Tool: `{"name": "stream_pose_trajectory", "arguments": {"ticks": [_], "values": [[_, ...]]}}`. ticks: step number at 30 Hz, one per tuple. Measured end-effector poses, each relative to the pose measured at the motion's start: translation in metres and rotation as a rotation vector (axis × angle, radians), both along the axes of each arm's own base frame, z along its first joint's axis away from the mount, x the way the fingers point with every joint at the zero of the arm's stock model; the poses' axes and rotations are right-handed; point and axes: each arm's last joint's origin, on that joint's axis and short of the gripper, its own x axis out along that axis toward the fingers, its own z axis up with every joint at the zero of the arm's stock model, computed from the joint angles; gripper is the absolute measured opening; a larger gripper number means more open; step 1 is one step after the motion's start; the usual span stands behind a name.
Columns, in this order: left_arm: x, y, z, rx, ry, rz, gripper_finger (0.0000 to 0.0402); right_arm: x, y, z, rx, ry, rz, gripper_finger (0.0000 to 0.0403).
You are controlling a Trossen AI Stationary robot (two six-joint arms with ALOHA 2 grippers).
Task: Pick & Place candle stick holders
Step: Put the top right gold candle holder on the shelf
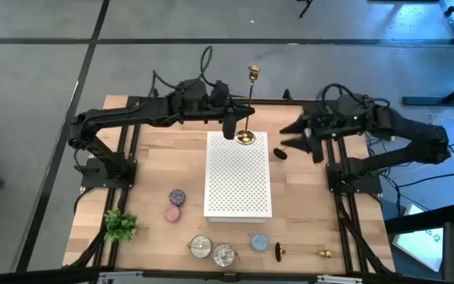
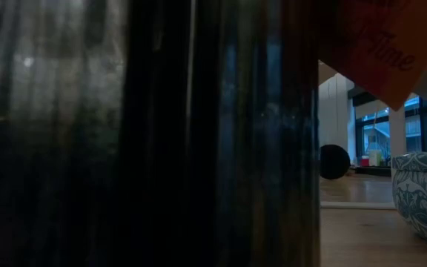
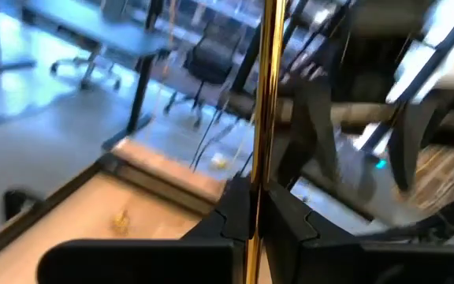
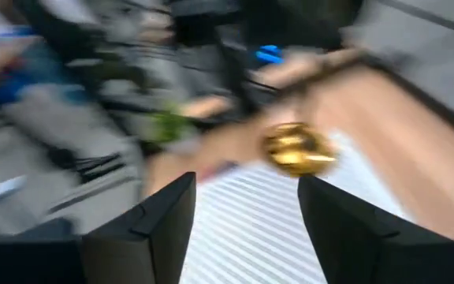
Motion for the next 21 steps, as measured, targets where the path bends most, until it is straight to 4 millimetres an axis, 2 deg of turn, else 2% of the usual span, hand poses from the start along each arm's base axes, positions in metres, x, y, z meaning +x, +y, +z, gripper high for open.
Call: {"name": "stream_pose_trajectory", "arguments": {"ticks": [3,5,7,12,17,21], "values": [[-0.010,-0.006,0.012,-0.012,-0.036,-0.047,0.0012,0.005,-0.001,-0.015,0.053,-0.193,0.168,0.0202],[-0.013,-0.009,0.015,-0.024,-0.043,-0.056,0.0012,0.008,-0.006,-0.027,0.096,-0.245,0.172,0.0191],[-0.015,-0.014,0.015,-0.032,-0.028,-0.069,0.0012,0.010,-0.011,-0.037,0.122,-0.240,0.123,0.0182],[-0.023,-0.029,0.023,0.061,-0.029,-0.038,0.0012,0.009,-0.018,-0.054,0.160,-0.096,-0.022,0.0177],[-0.020,-0.040,0.016,0.242,0.059,0.038,0.0014,0.010,-0.021,-0.055,0.302,-0.071,-0.135,0.0177],[-0.019,-0.046,0.014,0.206,0.078,0.169,0.0018,0.011,-0.019,-0.045,0.224,-0.177,-0.061,0.0177]]}}
